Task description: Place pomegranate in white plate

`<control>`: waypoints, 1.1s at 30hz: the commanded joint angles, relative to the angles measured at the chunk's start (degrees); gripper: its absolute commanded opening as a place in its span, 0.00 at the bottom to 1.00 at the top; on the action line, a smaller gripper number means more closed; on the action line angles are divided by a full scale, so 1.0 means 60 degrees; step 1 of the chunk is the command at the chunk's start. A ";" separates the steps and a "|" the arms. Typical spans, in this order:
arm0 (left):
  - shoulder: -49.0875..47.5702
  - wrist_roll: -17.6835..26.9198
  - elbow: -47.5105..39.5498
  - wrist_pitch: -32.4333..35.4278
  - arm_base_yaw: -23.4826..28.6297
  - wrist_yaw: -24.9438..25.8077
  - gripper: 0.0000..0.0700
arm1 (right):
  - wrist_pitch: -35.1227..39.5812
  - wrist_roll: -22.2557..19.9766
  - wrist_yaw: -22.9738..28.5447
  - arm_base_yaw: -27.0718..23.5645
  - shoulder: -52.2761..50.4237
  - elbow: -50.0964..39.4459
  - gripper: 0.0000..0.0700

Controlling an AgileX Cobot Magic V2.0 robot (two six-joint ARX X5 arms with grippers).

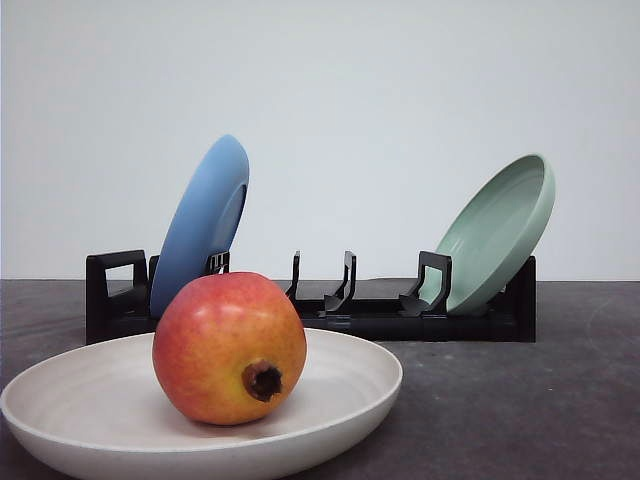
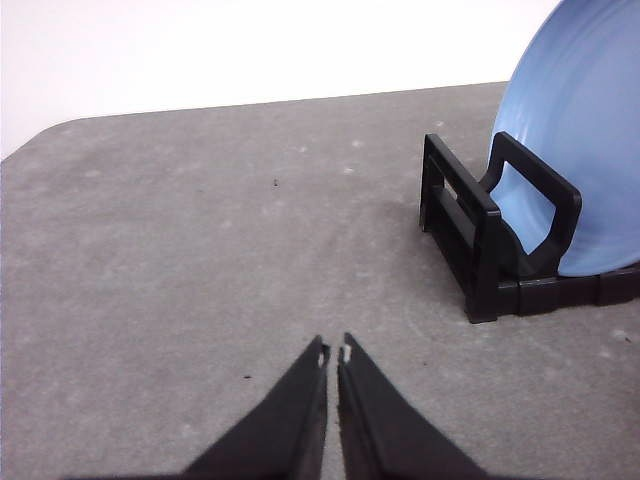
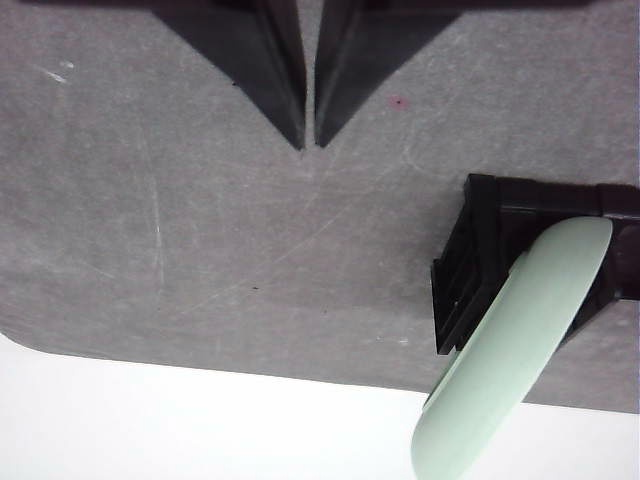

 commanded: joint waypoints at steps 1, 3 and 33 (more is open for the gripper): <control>-0.0011 0.0001 -0.0106 0.0004 -0.0015 0.0018 0.00 | 0.0092 0.0011 0.0000 -0.0015 -0.0022 -0.0040 0.01; -0.0011 0.0001 -0.0106 0.0004 -0.0015 0.0018 0.00 | 0.0092 0.0012 0.0000 -0.0015 -0.0022 -0.0040 0.01; -0.0011 0.0001 -0.0106 0.0004 -0.0015 0.0018 0.00 | 0.0092 0.0011 0.0000 -0.0015 -0.0022 -0.0040 0.01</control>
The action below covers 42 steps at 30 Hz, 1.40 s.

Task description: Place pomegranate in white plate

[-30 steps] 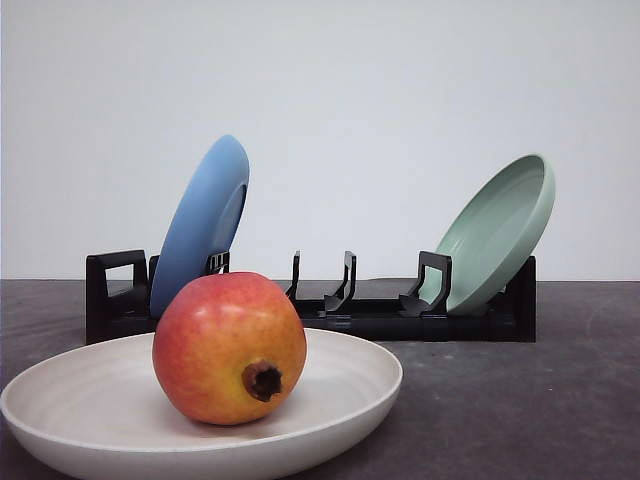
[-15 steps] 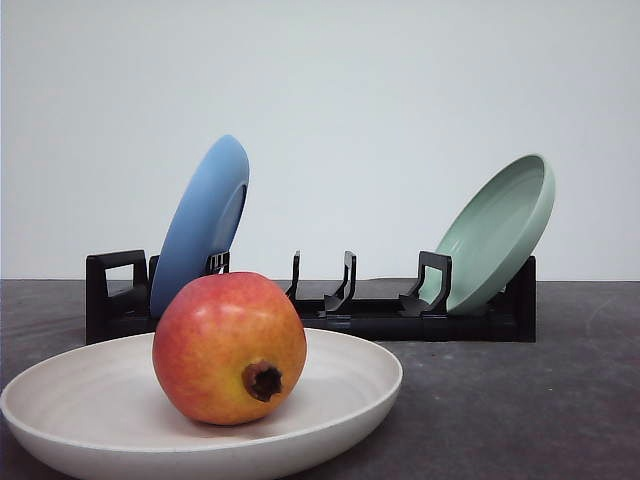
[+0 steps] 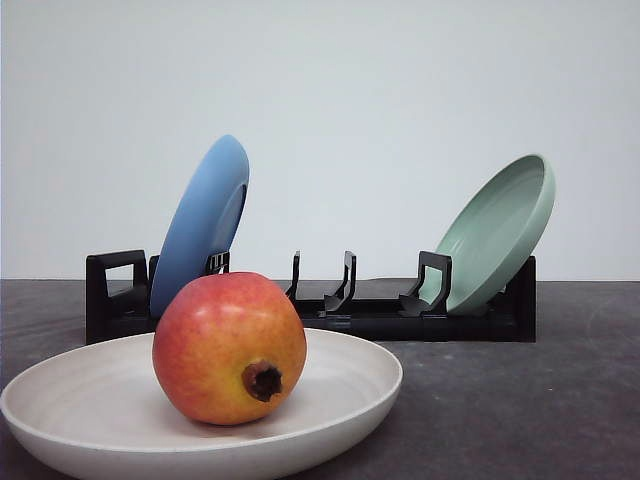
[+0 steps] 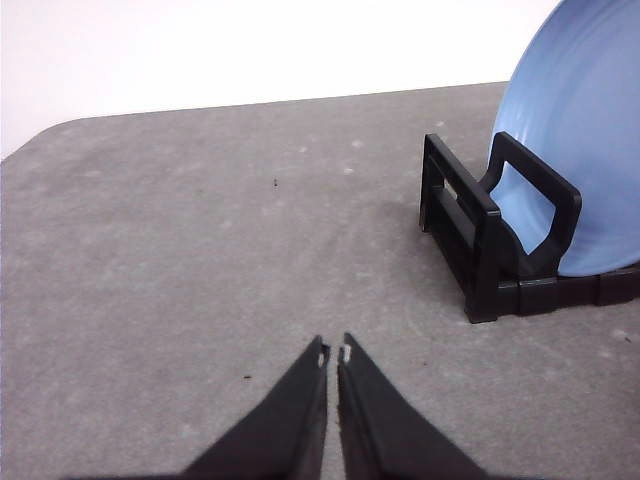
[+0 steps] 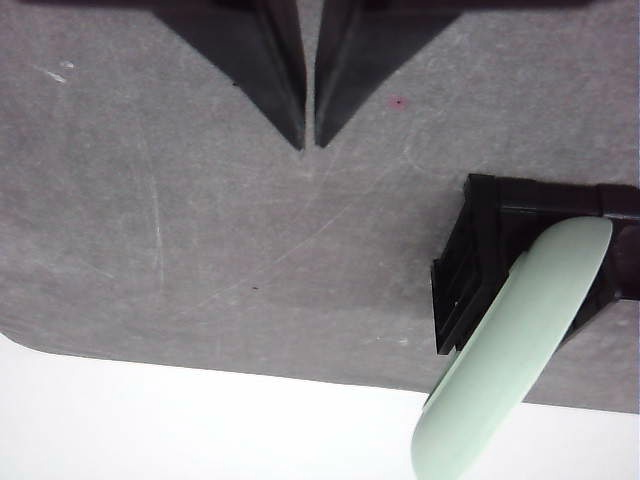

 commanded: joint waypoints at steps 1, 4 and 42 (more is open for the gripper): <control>-0.0011 0.0000 -0.0106 0.0004 -0.0015 0.0018 0.00 | 0.0094 0.0011 0.0000 -0.0015 -0.0022 -0.0040 0.01; -0.0011 0.0000 -0.0106 0.0004 -0.0015 0.0018 0.00 | 0.0092 0.0011 0.0000 -0.0015 -0.0022 -0.0040 0.01; -0.0011 0.0000 -0.0106 0.0004 -0.0015 0.0016 0.00 | 0.0091 0.0011 0.0000 -0.0015 -0.0022 -0.0040 0.01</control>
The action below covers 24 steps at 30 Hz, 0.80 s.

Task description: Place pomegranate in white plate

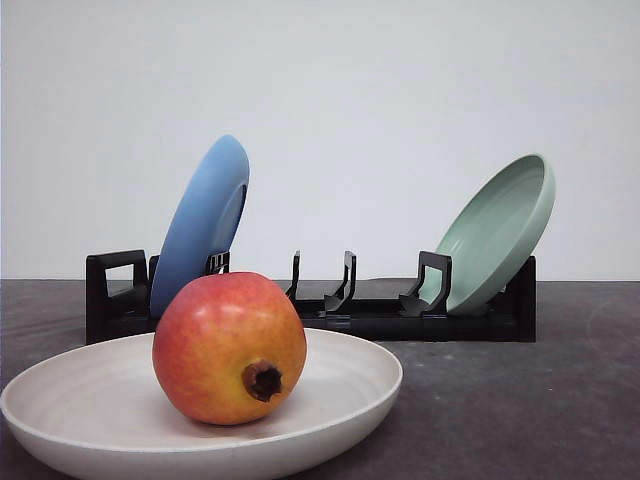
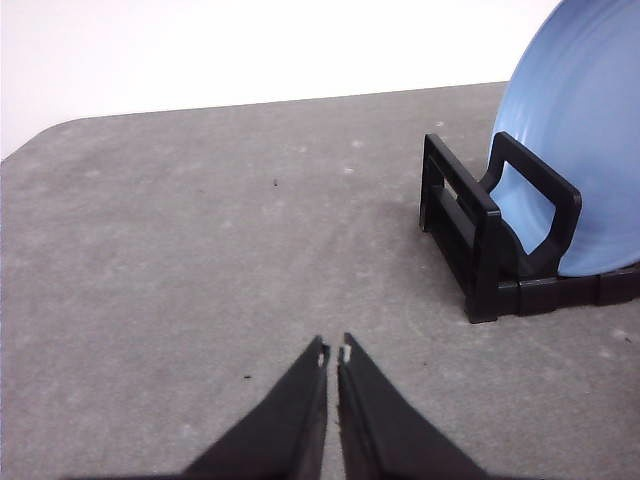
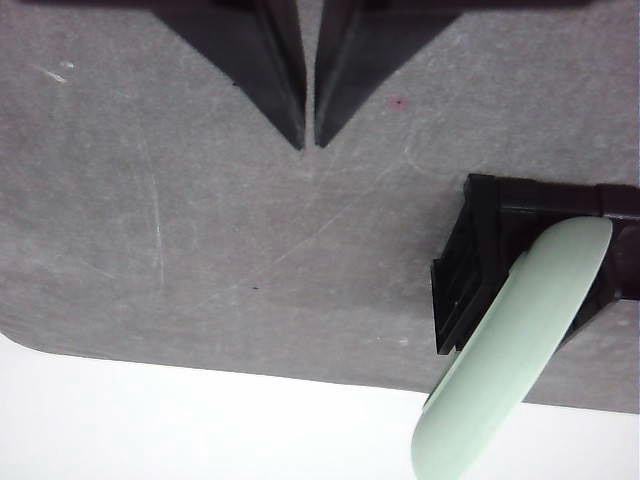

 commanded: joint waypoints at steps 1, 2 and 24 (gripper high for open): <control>-0.0011 0.0000 -0.0106 0.0004 -0.0015 0.0018 0.00 | 0.0091 0.0011 0.0000 -0.0015 -0.0022 -0.0040 0.01; -0.0011 0.0000 -0.0106 0.0004 -0.0015 0.0018 0.00 | 0.0091 0.0011 0.0000 -0.0015 -0.0022 -0.0040 0.01; -0.0011 0.0000 -0.0106 0.0004 -0.0015 0.0018 0.00 | 0.0091 0.0014 0.0000 -0.0015 -0.0022 -0.0040 0.01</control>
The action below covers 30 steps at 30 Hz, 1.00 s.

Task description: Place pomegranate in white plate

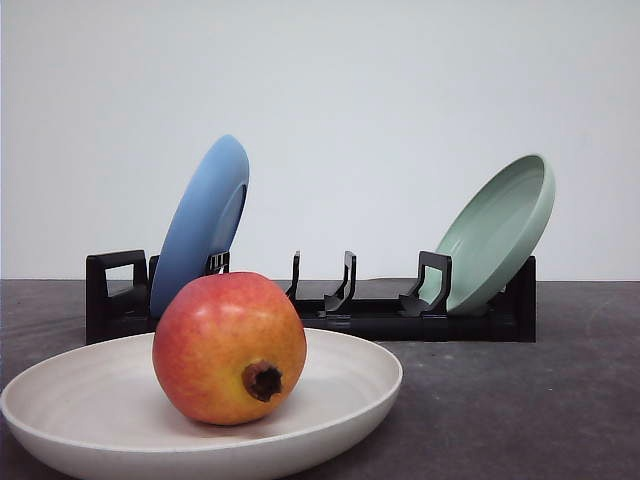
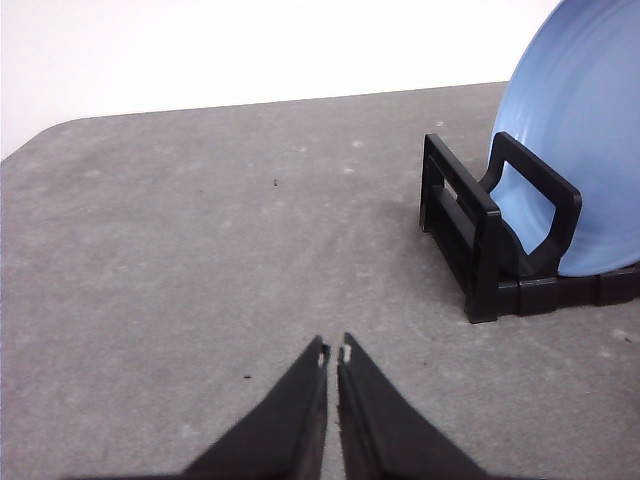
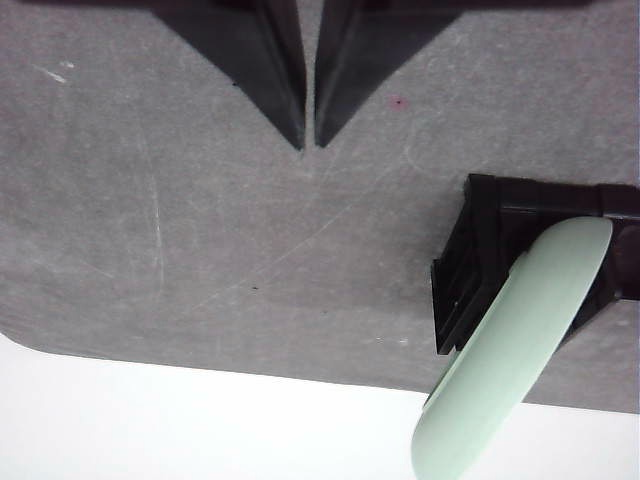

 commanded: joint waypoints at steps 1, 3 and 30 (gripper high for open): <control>-0.0011 0.0000 -0.0106 0.0004 -0.0015 0.0018 0.00 | 0.0091 0.0011 0.0004 -0.0015 -0.0022 -0.0040 0.01; -0.0011 0.0000 -0.0106 0.0004 -0.0015 0.0018 0.00 | 0.0094 0.0011 0.0004 -0.0015 -0.0022 -0.0040 0.01; -0.0011 0.0000 -0.0106 0.0004 -0.0015 0.0018 0.00 | 0.0095 0.0011 0.0004 -0.0015 -0.0022 -0.0040 0.01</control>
